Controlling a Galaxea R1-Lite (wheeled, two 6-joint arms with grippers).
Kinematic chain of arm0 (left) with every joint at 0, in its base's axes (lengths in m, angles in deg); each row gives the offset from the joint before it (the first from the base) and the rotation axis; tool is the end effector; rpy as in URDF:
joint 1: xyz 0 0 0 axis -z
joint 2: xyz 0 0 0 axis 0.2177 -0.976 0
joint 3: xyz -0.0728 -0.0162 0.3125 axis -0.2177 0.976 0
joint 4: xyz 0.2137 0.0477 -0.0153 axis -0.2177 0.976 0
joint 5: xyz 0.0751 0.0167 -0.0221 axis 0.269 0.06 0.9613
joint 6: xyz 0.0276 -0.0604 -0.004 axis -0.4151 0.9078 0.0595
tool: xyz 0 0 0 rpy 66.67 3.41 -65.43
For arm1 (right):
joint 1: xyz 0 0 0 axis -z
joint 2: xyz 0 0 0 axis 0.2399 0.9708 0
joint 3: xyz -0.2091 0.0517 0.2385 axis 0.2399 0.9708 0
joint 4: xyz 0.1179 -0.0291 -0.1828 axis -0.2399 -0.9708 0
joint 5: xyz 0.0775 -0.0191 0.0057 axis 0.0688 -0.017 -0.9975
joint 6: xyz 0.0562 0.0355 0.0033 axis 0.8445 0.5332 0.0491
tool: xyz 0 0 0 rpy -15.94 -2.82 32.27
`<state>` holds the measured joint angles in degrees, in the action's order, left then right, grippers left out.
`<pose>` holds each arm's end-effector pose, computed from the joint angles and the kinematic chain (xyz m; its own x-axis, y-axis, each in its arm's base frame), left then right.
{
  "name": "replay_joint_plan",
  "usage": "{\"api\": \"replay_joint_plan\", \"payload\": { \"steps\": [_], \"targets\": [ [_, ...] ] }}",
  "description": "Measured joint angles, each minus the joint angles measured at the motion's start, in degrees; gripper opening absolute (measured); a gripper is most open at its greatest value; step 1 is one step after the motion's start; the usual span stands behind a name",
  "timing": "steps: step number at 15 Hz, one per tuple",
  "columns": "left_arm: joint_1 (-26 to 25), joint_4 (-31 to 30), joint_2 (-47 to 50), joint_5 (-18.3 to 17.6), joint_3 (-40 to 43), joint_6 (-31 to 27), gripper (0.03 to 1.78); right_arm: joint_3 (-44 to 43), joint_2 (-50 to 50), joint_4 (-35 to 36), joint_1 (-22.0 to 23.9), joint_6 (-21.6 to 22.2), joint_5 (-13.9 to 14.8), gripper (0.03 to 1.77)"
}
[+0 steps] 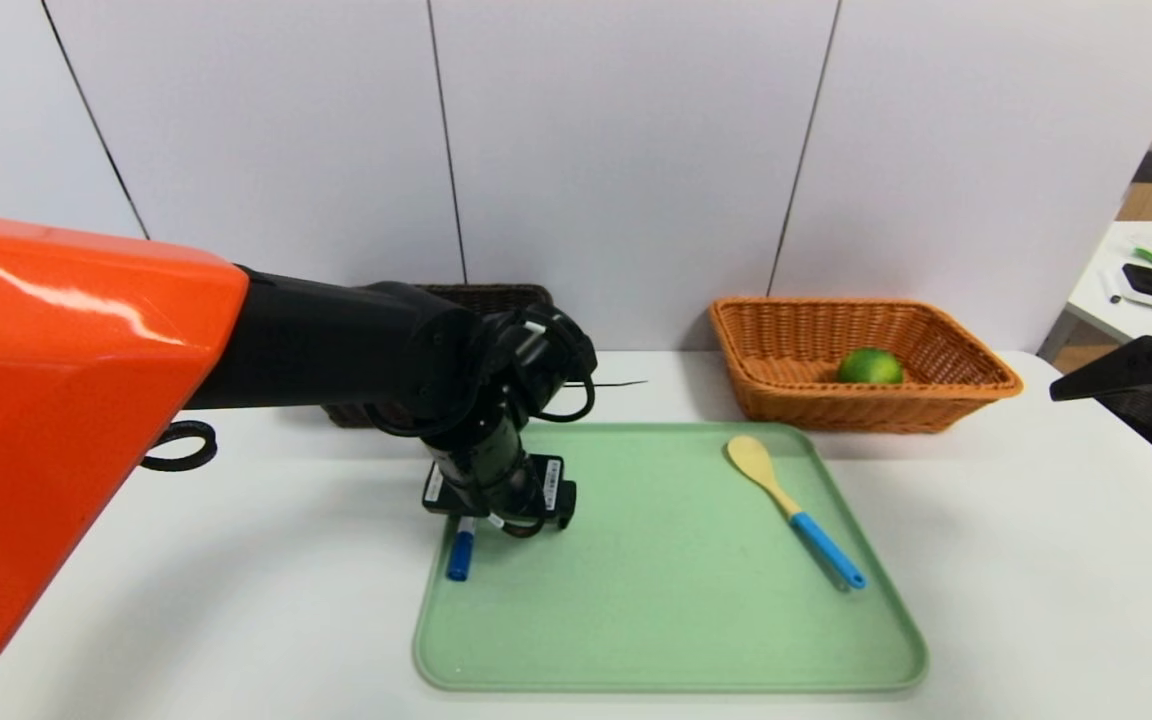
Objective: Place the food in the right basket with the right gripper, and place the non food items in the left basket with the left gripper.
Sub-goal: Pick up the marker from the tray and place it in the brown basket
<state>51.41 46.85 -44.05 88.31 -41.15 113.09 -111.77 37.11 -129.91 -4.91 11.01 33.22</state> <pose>0.3515 -0.2670 0.1175 0.4316 -0.1074 -0.8956 0.1144 0.9914 -0.0637 0.2704 -0.0276 0.2760 0.6383 0.1245 -0.7596 -0.0126 0.9884 0.1514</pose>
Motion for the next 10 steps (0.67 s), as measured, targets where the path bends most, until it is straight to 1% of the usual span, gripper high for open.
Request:
{"api": "replay_joint_plan", "payload": {
  "steps": [10],
  "targets": [
    [-0.2,-0.1,-0.8,0.1,-0.9,0.5,1.69,0.0,0.9,1.1,0.0,-0.3,0.0,1.70]
  ]
}}
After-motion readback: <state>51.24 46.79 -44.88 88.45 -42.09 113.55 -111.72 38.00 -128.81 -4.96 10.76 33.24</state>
